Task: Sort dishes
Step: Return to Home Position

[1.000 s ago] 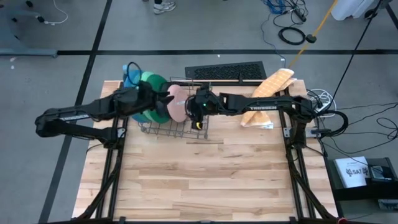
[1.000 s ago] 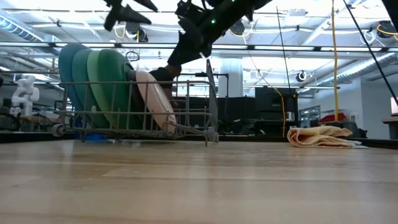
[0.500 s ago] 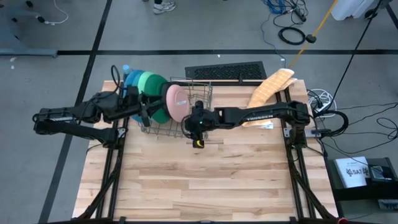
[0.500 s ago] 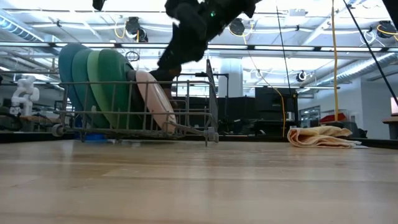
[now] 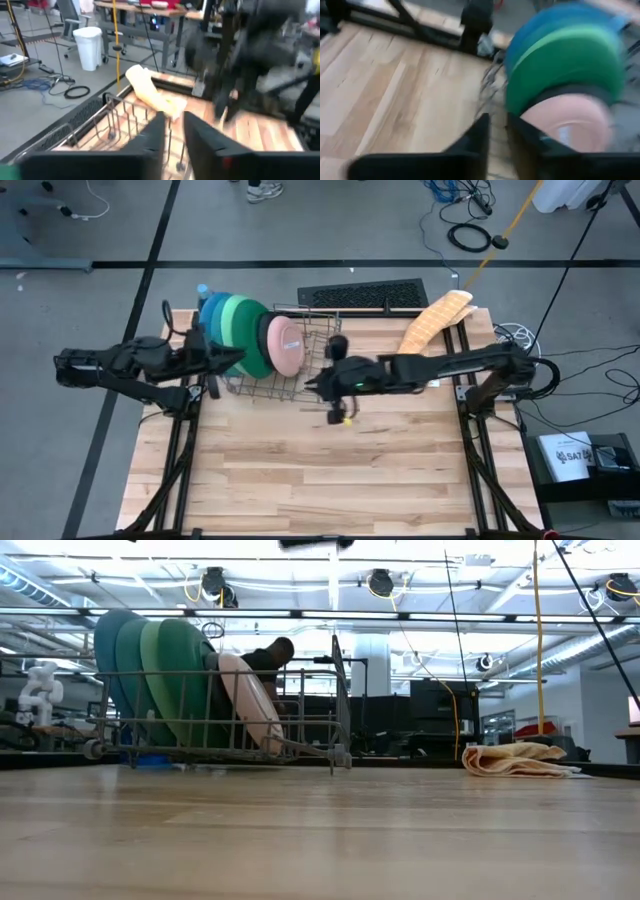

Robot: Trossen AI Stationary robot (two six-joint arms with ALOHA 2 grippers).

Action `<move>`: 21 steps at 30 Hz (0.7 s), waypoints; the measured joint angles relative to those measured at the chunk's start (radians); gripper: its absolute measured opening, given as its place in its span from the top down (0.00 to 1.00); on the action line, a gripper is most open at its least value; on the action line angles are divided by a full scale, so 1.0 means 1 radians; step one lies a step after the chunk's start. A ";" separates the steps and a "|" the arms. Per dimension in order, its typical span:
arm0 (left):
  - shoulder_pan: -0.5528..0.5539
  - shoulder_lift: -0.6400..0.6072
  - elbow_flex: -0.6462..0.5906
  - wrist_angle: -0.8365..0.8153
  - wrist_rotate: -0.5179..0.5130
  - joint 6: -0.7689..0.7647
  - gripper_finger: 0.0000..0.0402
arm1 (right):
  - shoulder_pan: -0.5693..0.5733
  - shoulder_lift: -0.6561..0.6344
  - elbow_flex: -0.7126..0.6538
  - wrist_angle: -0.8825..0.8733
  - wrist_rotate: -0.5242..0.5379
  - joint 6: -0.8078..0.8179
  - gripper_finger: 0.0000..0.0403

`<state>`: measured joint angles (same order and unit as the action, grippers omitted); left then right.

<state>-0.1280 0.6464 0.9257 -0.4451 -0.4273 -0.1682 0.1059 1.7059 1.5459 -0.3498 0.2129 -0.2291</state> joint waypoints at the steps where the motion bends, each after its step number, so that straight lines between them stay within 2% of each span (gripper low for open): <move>1: -0.010 -0.014 0.000 -0.025 -0.005 0.011 0.88 | 0.006 -0.026 0.000 -0.005 0.013 -0.012 0.90; 3: -0.031 -0.044 0.000 -0.069 -0.014 0.029 0.97 | 0.018 -0.074 -0.001 -0.021 0.025 -0.027 0.97; 7: -0.070 -0.123 -0.053 -0.062 -0.029 0.070 0.99 | 0.021 -0.178 -0.134 0.079 0.029 -0.021 0.99; 10: -0.088 -0.217 -0.169 0.015 -0.029 0.092 0.99 | 0.026 -0.291 -0.350 0.280 0.032 -0.006 1.00; 15: -0.113 -0.381 -0.403 0.265 0.020 0.115 1.00 | 0.058 -0.526 -0.760 0.669 0.027 0.018 1.00; 21: -0.141 -0.450 -0.561 0.307 0.031 0.139 1.00 | 0.076 -0.787 -1.128 0.937 0.050 0.058 1.00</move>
<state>-0.2693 0.1962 0.3647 -0.1379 -0.3959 -0.0288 0.1821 0.9193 0.4175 0.5870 0.2629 -0.1715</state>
